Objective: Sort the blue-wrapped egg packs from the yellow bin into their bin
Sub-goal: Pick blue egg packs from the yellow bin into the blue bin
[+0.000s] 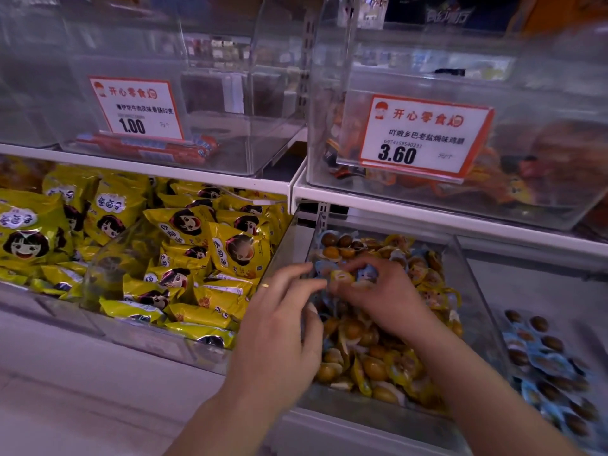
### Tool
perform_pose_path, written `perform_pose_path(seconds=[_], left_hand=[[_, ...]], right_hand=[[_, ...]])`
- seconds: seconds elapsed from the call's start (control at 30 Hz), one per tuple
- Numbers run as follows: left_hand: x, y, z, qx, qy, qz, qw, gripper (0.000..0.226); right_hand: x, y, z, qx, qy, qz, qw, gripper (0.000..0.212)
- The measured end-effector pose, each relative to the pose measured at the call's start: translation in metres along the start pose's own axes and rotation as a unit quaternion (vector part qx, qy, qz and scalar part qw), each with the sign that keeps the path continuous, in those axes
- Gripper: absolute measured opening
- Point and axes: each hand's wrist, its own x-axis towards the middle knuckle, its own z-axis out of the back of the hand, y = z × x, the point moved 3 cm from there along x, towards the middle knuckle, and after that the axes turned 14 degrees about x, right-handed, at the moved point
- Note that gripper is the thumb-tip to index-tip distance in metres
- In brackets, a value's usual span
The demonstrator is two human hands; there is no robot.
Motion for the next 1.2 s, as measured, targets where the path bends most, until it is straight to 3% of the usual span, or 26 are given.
perform_pose_path(seconds=[0.13, 0.3, 0.4, 0.53, 0.6, 0.8, 0.87, 0.93, 1.03, 1.13, 1.2], left_hand=[[0.002, -0.029, -0.016, -0.058, -0.006, -0.033, 0.998, 0.034], [0.011, -0.034, -0.060, -0.055, 0.100, 0.031, 0.993, 0.045], [0.015, -0.033, -0.073, -0.050, 0.111, 0.044, 0.992, 0.054], [0.016, -0.036, -0.079, -0.022, 0.111, -0.003, 0.994, 0.050], [0.016, -0.035, -0.081, -0.012, 0.123, -0.014, 0.992, 0.044], [0.028, -0.047, -0.090, 0.085, 0.136, -0.063, 0.985, 0.055], [0.033, -0.056, -0.098, 0.093, 0.158, -0.066, 0.981, 0.049], [0.038, -0.061, -0.103, 0.067, 0.172, -0.041, 0.982, 0.033], [0.043, -0.063, -0.101, -0.013, 0.100, -0.008, 0.995, 0.018], [0.045, -0.065, -0.089, -0.120, -0.006, 0.032, 0.992, 0.027], [0.042, -0.070, -0.082, -0.192, -0.028, 0.049, 0.980, 0.040]], right_hand=[[-0.003, 0.000, 0.041, 0.058, -0.045, -0.005, 0.997, 0.017], [-0.017, -0.011, 0.049, 0.097, -0.050, -0.054, 0.993, 0.042], [-0.019, -0.017, 0.047, 0.100, -0.072, -0.095, 0.988, 0.032], [-0.018, -0.014, 0.059, 0.188, -0.110, -0.127, 0.968, 0.022], [-0.022, -0.010, 0.070, 0.217, -0.131, -0.114, 0.961, 0.026], [-0.033, 0.001, 0.083, 0.150, -0.122, -0.064, 0.979, 0.020], [-0.036, -0.001, 0.076, 0.253, -0.116, -0.093, 0.956, 0.022], [-0.041, -0.003, 0.065, 0.398, -0.101, -0.144, 0.900, 0.020], [-0.047, -0.011, 0.058, 0.440, -0.110, -0.179, 0.873, 0.020], [-0.048, -0.015, 0.063, 0.426, -0.113, -0.201, 0.875, 0.027], [-0.049, -0.011, 0.062, 0.435, -0.075, -0.226, 0.869, 0.031]])
